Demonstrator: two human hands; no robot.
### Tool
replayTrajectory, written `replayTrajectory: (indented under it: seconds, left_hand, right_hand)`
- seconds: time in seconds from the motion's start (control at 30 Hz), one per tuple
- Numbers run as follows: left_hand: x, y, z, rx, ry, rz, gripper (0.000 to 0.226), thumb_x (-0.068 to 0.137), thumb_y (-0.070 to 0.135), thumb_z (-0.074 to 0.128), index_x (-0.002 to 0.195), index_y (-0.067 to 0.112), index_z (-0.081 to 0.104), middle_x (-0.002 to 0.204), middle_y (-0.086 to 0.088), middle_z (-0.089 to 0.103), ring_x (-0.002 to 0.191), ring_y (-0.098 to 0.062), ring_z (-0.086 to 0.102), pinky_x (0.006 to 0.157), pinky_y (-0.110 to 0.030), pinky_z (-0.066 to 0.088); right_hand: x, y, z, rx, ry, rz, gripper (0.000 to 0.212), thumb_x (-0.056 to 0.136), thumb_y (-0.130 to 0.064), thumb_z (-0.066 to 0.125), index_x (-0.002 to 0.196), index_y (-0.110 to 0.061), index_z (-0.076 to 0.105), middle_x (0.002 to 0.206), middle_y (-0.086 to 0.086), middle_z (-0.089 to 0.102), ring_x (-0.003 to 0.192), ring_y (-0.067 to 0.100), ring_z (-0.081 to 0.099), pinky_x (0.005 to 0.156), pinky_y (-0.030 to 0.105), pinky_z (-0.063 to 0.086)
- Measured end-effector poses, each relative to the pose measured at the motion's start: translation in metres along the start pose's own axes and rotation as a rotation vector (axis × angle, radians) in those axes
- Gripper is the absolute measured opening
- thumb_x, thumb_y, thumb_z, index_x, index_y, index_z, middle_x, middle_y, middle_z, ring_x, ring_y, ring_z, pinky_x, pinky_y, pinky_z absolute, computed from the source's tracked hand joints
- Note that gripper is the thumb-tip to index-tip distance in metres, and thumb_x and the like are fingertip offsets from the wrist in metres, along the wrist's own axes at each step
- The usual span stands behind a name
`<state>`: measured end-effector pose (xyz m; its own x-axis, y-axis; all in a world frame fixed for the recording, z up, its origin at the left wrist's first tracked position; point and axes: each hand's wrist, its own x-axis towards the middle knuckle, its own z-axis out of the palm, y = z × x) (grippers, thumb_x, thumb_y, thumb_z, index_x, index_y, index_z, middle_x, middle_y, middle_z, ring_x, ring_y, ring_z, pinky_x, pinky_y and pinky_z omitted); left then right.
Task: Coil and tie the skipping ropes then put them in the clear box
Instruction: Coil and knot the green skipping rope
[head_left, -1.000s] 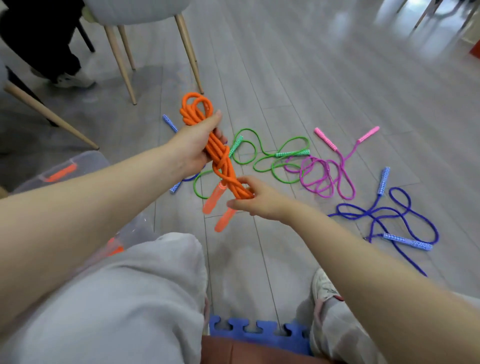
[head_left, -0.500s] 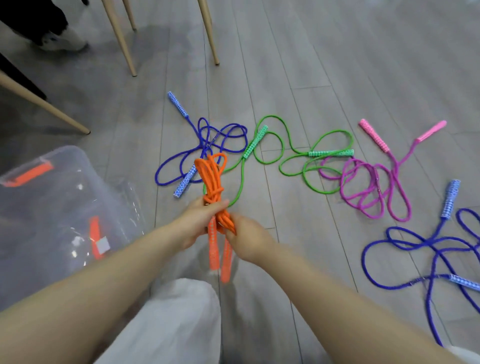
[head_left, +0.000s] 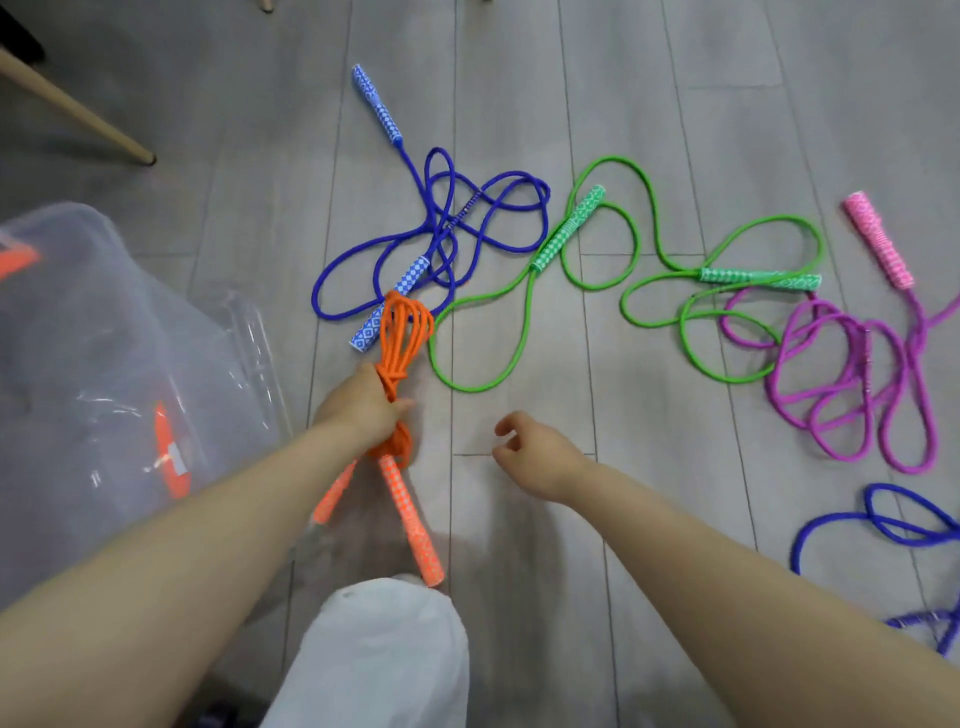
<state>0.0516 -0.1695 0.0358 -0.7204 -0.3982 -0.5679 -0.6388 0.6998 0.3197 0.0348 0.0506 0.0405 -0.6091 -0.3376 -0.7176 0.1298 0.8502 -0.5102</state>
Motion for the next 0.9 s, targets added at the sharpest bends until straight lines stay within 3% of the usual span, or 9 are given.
replayTrajectory:
  seconds: [0.13, 0.27, 0.37, 0.43, 0.53, 0.63, 0.77, 0.9]
  left_hand:
    - [0.009, -0.007, 0.011, 0.08, 0.038, -0.035, 0.042, 0.084, 0.036, 0.07, 0.107, 0.013, 0.044, 0.113, -0.017, 0.062, 0.105, -0.037, 0.06, 0.078, -0.038, 0.044]
    - [0.022, -0.001, 0.017, 0.078, 0.093, -0.04, 0.074, 0.083, 0.032, 0.071, 0.14, 0.011, 0.03, 0.134, -0.019, 0.045, 0.12, -0.04, 0.051, 0.094, -0.047, 0.044]
    - [0.027, 0.003, 0.022, -0.012, 0.181, -0.005, 0.082, 0.082, 0.03, 0.07, 0.147, 0.013, 0.023, 0.136, -0.019, 0.039, 0.12, -0.041, 0.048, 0.095, -0.049, 0.042]
    - [0.029, 0.008, 0.024, -0.012, 0.295, 0.101, 0.078, 0.081, 0.028, 0.069, 0.145, 0.01, 0.029, 0.136, -0.019, 0.041, 0.121, -0.039, 0.045, 0.099, -0.049, 0.04]
    - [0.037, 0.018, 0.026, 0.192, 0.404, 0.441, 0.067, 0.077, 0.021, 0.068, 0.137, 0.008, 0.043, 0.135, -0.016, 0.048, 0.125, -0.036, 0.045, 0.103, -0.047, 0.035]
    - [0.054, 0.037, 0.028, 0.369, 0.263, 0.661, 0.069, 0.074, 0.018, 0.067, 0.138, 0.008, 0.046, 0.143, -0.015, 0.044, 0.133, -0.035, 0.04, 0.109, -0.045, 0.032]
    - [0.069, 0.07, 0.033, 0.432, -0.001, 0.643, 0.066, 0.085, 0.02, 0.058, 0.146, 0.013, 0.033, 0.157, -0.014, 0.023, 0.144, -0.031, 0.022, 0.117, -0.04, 0.02]
    - [0.07, 0.078, 0.046, 0.551, -0.143, 0.702, 0.062, 0.09, 0.036, 0.055, 0.146, 0.021, 0.033, 0.159, -0.008, 0.019, 0.143, -0.029, 0.022, 0.11, -0.044, 0.033]
  right_hand:
    - [0.022, 0.008, -0.004, 0.009, 0.057, 0.037, 0.037, 0.095, -0.019, 0.05, 0.131, -0.01, 0.05, 0.123, 0.011, 0.062, 0.113, 0.028, 0.057, 0.087, 0.025, 0.04]
    - [0.046, 0.014, -0.008, 0.01, 0.083, 0.038, 0.04, 0.093, -0.02, 0.05, 0.132, -0.012, 0.049, 0.129, 0.013, 0.054, 0.112, 0.029, 0.057, 0.092, 0.029, 0.043]
    - [0.066, 0.014, -0.019, -0.031, 0.132, -0.01, 0.043, 0.093, -0.017, 0.05, 0.135, -0.012, 0.046, 0.131, 0.015, 0.049, 0.112, 0.033, 0.056, 0.095, 0.033, 0.042]
    - [0.08, 0.013, -0.029, -0.1, 0.186, -0.072, 0.048, 0.092, -0.014, 0.051, 0.139, -0.011, 0.044, 0.134, 0.018, 0.044, 0.118, 0.037, 0.051, 0.099, 0.036, 0.04]
    - [0.102, 0.009, -0.05, -0.213, 0.271, -0.135, 0.056, 0.089, -0.009, 0.049, 0.144, -0.013, 0.04, 0.145, 0.017, 0.036, 0.128, 0.038, 0.04, 0.103, 0.043, 0.039]
    - [0.128, 0.006, -0.074, -0.389, 0.307, -0.162, 0.061, 0.09, -0.011, 0.046, 0.149, -0.014, 0.03, 0.158, 0.014, 0.021, 0.134, 0.037, 0.033, 0.105, 0.047, 0.037]
    - [0.155, 0.005, -0.113, -0.634, 0.362, -0.179, 0.061, 0.097, -0.014, 0.042, 0.153, -0.017, 0.02, 0.163, 0.009, 0.01, 0.14, 0.036, 0.027, 0.103, 0.05, 0.039]
    - [0.166, -0.001, -0.149, -0.872, 0.237, -0.209, 0.068, 0.097, -0.009, 0.04, 0.157, -0.018, 0.01, 0.165, 0.002, 0.001, 0.146, 0.031, 0.018, 0.107, 0.048, 0.038]
